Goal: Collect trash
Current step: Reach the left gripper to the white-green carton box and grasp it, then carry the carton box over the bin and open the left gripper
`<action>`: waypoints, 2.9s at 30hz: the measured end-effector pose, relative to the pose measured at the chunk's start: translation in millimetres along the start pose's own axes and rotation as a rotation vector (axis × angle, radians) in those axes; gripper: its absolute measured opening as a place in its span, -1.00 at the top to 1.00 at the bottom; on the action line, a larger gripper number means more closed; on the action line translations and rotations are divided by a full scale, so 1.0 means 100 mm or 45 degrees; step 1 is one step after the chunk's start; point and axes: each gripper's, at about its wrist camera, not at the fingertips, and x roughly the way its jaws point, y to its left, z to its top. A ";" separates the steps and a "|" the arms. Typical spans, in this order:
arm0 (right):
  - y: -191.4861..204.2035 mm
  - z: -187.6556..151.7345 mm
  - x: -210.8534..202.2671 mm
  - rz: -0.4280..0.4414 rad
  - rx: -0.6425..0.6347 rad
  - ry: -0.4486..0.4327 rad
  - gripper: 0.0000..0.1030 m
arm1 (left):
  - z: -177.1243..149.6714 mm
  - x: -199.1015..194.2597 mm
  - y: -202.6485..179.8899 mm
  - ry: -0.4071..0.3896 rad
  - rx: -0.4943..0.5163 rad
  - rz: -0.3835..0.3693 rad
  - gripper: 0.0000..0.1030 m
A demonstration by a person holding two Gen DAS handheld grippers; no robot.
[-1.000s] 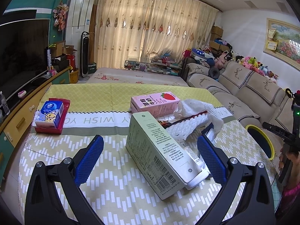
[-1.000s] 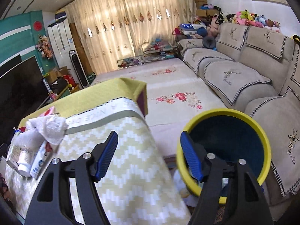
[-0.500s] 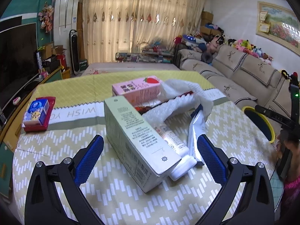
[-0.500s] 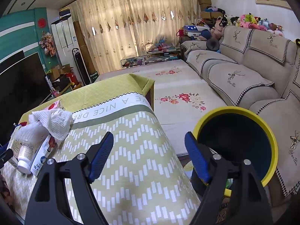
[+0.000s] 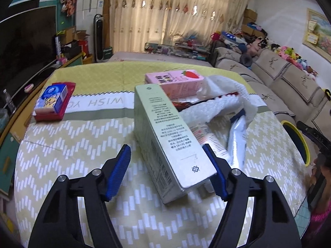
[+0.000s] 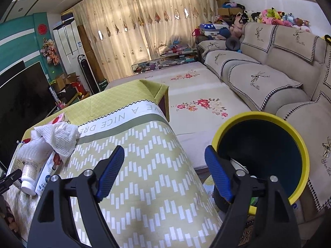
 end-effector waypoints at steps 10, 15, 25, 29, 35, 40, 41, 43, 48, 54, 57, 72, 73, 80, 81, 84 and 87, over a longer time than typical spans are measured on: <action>-0.04 0.01 0.01 0.029 0.007 0.012 -0.48 | -0.02 0.15 0.10 0.043 -0.036 0.064 0.23; -0.03 0.01 0.01 0.031 -0.005 0.015 -0.49 | -0.02 0.13 0.13 0.018 -0.035 0.081 0.40; 0.00 0.00 0.02 0.031 -0.014 0.021 -0.49 | 0.02 -0.12 0.19 -0.053 -0.036 0.136 0.42; 0.01 0.00 0.02 0.032 -0.013 0.016 -0.49 | 0.01 -0.29 0.19 -0.058 -0.022 0.151 0.42; 0.04 -0.01 -0.03 0.035 -0.032 -0.018 -0.57 | 0.00 -0.60 0.08 -0.082 0.003 0.126 0.42; 0.06 0.00 -0.22 0.007 -0.099 -0.094 -0.57 | 0.10 -0.79 -0.19 -0.102 0.060 0.054 0.42; 0.04 0.01 -0.27 0.012 -0.092 -0.106 -0.57 | 0.12 -0.81 -0.25 -0.106 0.073 0.041 0.42; -0.05 0.06 -0.44 0.009 -0.075 -0.149 -0.58 | 0.19 -0.86 -0.44 -0.116 0.117 -0.001 0.42; -0.29 0.12 -0.81 -0.052 -0.057 -0.233 -0.64 | 0.32 -0.79 -0.92 -0.097 0.200 -0.136 0.42; -0.71 0.06 -1.15 -0.183 -0.016 -0.286 -0.70 | 0.39 -0.44 -1.80 -0.021 0.335 -0.342 0.42; -0.99 0.00 -1.22 -0.240 0.031 -0.273 -0.70 | 0.42 -0.25 -2.27 0.018 0.407 -0.424 0.42; -1.91 -0.17 -1.43 -0.375 0.213 -0.278 -0.70 | 0.27 0.93 -4.50 0.326 0.715 -0.631 0.42; -1.95 -0.18 -1.43 -0.380 0.220 -0.277 -0.70 | 0.21 1.02 -4.64 0.351 0.730 -0.637 0.42; -2.09 -0.21 -1.50 -0.398 0.266 -0.288 -0.70 | 0.10 1.35 -4.99 0.437 0.718 -0.647 0.22; -2.09 -0.20 -1.51 -0.397 0.265 -0.291 -0.70 | 0.12 1.35 -4.98 0.428 0.703 -0.642 -0.11; -2.06 -0.21 -1.50 -0.390 0.258 -0.293 -0.70 | 0.22 1.19 -4.78 0.357 0.660 -0.654 -0.38; -1.99 -0.21 -1.45 -0.372 0.249 -0.280 -0.71 | 0.30 0.91 -4.52 0.260 0.667 -0.639 -0.52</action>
